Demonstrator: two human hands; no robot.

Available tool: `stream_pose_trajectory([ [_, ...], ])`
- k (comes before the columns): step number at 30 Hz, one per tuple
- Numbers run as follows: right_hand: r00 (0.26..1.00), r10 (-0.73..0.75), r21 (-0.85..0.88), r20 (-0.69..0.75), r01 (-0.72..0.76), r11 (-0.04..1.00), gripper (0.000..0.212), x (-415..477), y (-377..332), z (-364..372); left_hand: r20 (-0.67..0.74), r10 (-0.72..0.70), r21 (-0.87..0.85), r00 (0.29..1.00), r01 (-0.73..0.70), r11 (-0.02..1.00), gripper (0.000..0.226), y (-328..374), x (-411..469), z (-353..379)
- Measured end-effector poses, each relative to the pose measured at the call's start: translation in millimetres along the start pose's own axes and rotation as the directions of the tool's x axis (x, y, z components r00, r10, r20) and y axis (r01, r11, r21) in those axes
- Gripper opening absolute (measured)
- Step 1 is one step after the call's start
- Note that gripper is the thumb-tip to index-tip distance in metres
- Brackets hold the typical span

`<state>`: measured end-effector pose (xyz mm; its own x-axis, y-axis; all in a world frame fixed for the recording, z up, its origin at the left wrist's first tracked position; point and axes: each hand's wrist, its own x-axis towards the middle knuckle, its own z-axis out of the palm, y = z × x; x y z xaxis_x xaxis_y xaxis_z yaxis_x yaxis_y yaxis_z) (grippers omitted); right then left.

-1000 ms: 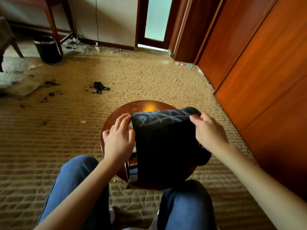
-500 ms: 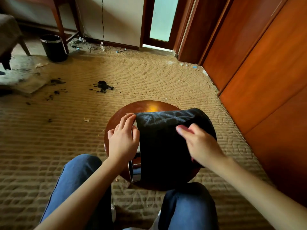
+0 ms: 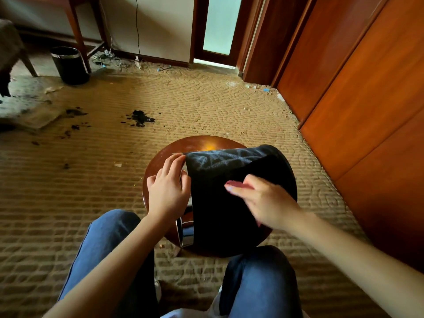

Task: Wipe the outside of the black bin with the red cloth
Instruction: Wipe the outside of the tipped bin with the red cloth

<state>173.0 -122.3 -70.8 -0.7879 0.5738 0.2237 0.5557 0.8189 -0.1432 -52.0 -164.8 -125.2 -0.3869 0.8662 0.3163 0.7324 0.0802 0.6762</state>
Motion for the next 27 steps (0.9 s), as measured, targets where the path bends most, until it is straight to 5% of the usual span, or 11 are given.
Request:
stream_pose_trajectory([
  [5,0.899,0.419,-0.095,-0.128,-0.432,0.897,0.034,9,85,-25,0.008,0.001,-0.005,1.000,-0.001,1.000,0.052,-1,4,1],
  [7,0.878,0.455,-0.124,-0.145,-0.473,0.872,0.032,11,70,-22,-0.007,-0.007,-0.018,1.000,0.006,1.000,0.051,-1,4,2],
  [11,0.989,0.138,0.024,-0.054,-0.137,0.990,0.031,6,-11,6,-0.019,-0.015,-0.037,1.000,0.015,0.999,0.052,-2,4,3],
  [14,0.998,-0.063,-0.048,-0.015,0.062,0.997,0.037,4,-1,7,-0.024,-0.016,-0.047,1.000,0.014,0.999,0.052,-1,5,3],
  [16,0.990,0.115,-0.085,-0.087,-0.122,0.989,0.034,6,39,-4,-0.025,-0.023,-0.056,0.999,0.021,0.998,0.051,-1,5,2],
  [18,0.935,0.324,-0.142,-0.142,-0.343,0.929,0.062,2,82,-21,-0.028,-0.024,-0.061,0.999,0.022,0.998,0.050,0,4,3],
  [21,0.863,0.454,-0.110,-0.222,-0.484,0.868,0.037,1,80,-18,-0.036,-0.017,-0.076,0.999,0.014,0.997,0.051,1,3,3],
  [23,0.888,0.397,-0.080,-0.231,-0.424,0.902,0.011,9,33,-3,-0.037,-0.027,-0.089,0.999,0.024,0.996,0.051,0,4,3],
  [27,0.991,-0.025,-0.024,-0.132,0.022,0.999,0.039,11,-38,28,-0.029,-0.029,-0.092,0.999,0.027,0.995,0.051,-1,5,3],
])
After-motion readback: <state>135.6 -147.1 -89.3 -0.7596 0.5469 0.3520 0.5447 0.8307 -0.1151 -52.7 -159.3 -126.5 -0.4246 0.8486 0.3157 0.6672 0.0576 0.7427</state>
